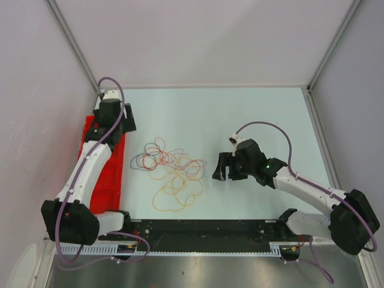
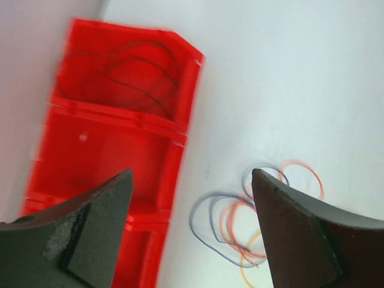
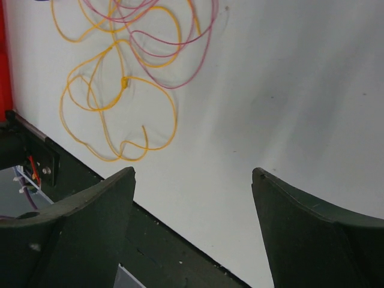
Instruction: Untangle the cables
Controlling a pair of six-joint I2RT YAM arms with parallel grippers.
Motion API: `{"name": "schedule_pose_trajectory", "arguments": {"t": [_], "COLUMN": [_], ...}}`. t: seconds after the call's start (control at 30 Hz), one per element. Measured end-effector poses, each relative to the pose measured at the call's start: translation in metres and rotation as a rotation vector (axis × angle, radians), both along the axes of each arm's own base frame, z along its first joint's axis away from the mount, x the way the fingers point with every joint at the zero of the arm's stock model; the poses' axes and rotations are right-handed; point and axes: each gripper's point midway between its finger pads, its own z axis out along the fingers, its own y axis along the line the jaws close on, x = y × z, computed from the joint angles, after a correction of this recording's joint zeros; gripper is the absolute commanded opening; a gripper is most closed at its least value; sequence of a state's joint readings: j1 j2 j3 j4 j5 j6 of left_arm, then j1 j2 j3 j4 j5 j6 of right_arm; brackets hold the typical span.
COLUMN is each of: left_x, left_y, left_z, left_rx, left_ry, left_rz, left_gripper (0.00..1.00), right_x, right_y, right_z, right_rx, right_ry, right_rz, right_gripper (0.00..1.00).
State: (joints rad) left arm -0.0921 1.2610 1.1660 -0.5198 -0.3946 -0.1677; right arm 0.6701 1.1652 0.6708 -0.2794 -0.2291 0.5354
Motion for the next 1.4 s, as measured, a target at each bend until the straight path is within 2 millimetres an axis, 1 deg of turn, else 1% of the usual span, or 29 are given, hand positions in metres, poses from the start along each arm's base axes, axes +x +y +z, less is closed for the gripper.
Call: {"name": "schedule_pose_trajectory", "arguments": {"t": [0.03,0.13,0.2,0.27,0.33,0.4,0.53,0.6,0.67,0.77,0.83,0.9,0.97,1.03,1.13,1.23,1.3,1.4], "left_x": [-0.007,-0.021,-0.029,-0.033,-0.037,-0.038,-0.039,-0.041,-0.042,-0.044,-0.044,-0.040,-0.034,-0.021,0.005,0.025,0.034,0.041], "left_y": [-0.010,-0.035,-0.052,-0.067,-0.083,-0.095,-0.117,-0.128,-0.138,-0.147,-0.150,-0.155,-0.162,-0.172,-0.186,-0.191,-0.192,-0.188], "left_z": [-0.013,-0.039,-0.053,-0.062,-0.067,-0.067,-0.064,-0.066,-0.073,-0.090,-0.100,-0.108,-0.114,-0.120,-0.135,-0.159,-0.172,-0.187], "left_rx": [-0.034,-0.103,-0.142,-0.169,-0.189,-0.200,-0.206,-0.205,-0.199,-0.187,-0.180,-0.167,-0.157,-0.148,-0.124,-0.095,-0.075,-0.043], "left_ry": [0.013,0.054,0.081,0.101,0.119,0.120,0.110,0.115,0.138,0.190,0.225,0.252,0.269,0.281,0.297,0.331,0.352,0.371], "left_rz": [-0.039,-0.141,-0.205,-0.254,-0.308,-0.346,-0.410,-0.436,-0.453,-0.447,-0.427,-0.396,-0.377,-0.355,-0.307,-0.253,-0.221,-0.164], "left_gripper": [0.81,0.79,0.77,0.75,0.74,0.72,0.72,0.72,0.72,0.71,0.70,0.70,0.69,0.66,0.61,0.58,0.56,0.55], "right_x": [-0.003,-0.012,-0.017,-0.024,-0.031,-0.036,-0.045,-0.053,-0.064,-0.076,-0.082,-0.085,-0.082,-0.077,-0.069,-0.063,-0.057,-0.041], "right_y": [0.004,0.020,0.029,0.041,0.050,0.056,0.070,0.076,0.081,0.086,0.086,0.086,0.084,0.078,0.066,0.051,0.040,0.018], "right_z": [0.002,0.014,0.023,0.033,0.038,0.039,0.034,0.030,0.029,0.027,0.025,0.024,0.021,0.015,0.002,-0.012,-0.020,-0.032], "right_rx": [-0.006,-0.004,0.004,0.021,0.038,0.045,0.036,0.025,0.016,-0.005,-0.026,-0.039,-0.049,-0.071,-0.118,-0.168,-0.194,-0.230], "right_ry": [-0.002,-0.012,-0.017,-0.019,-0.010,0.008,0.051,0.055,0.050,0.022,-0.004,-0.033,-0.053,-0.076,-0.109,-0.130,-0.134,-0.125], "right_rz": [-0.001,0.010,0.012,0.013,0.007,0.001,-0.004,-0.001,0.012,0.005,-0.004,-0.013,-0.033,-0.059,-0.087,-0.100,-0.110,-0.142], "right_gripper": [0.82,0.81,0.81,0.81,0.81,0.81,0.81,0.81,0.81,0.82,0.84,0.84,0.83,0.84,0.85,0.86,0.86,0.87]}}
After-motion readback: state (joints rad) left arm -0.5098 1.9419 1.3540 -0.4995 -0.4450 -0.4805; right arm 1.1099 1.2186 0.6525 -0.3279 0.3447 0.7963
